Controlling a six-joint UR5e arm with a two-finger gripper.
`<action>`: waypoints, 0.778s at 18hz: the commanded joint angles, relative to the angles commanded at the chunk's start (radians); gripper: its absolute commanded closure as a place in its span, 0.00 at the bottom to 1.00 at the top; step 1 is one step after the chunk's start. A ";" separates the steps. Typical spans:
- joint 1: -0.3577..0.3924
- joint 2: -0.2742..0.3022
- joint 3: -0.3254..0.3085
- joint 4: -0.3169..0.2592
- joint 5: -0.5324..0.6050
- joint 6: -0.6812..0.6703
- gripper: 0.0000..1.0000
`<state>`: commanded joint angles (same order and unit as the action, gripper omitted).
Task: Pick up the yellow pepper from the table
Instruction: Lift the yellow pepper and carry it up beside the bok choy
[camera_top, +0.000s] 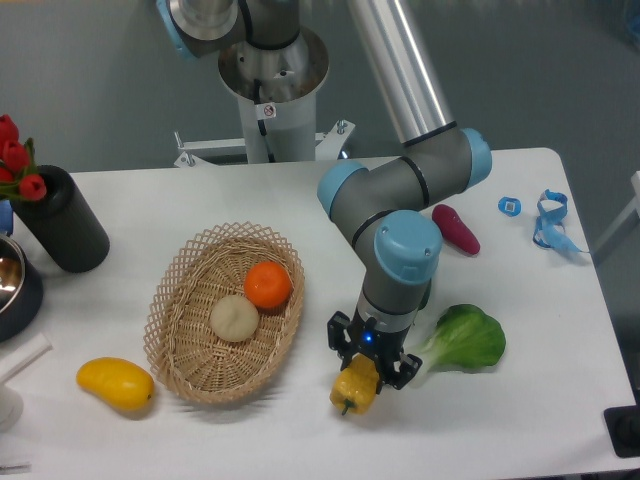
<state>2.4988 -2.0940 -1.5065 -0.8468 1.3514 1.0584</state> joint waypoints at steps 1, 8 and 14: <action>0.015 0.021 0.006 -0.003 0.005 0.003 0.68; 0.124 0.172 0.003 -0.135 0.034 0.173 0.70; 0.192 0.244 0.008 -0.272 0.034 0.291 0.71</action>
<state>2.6906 -1.8500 -1.4987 -1.1183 1.3852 1.3499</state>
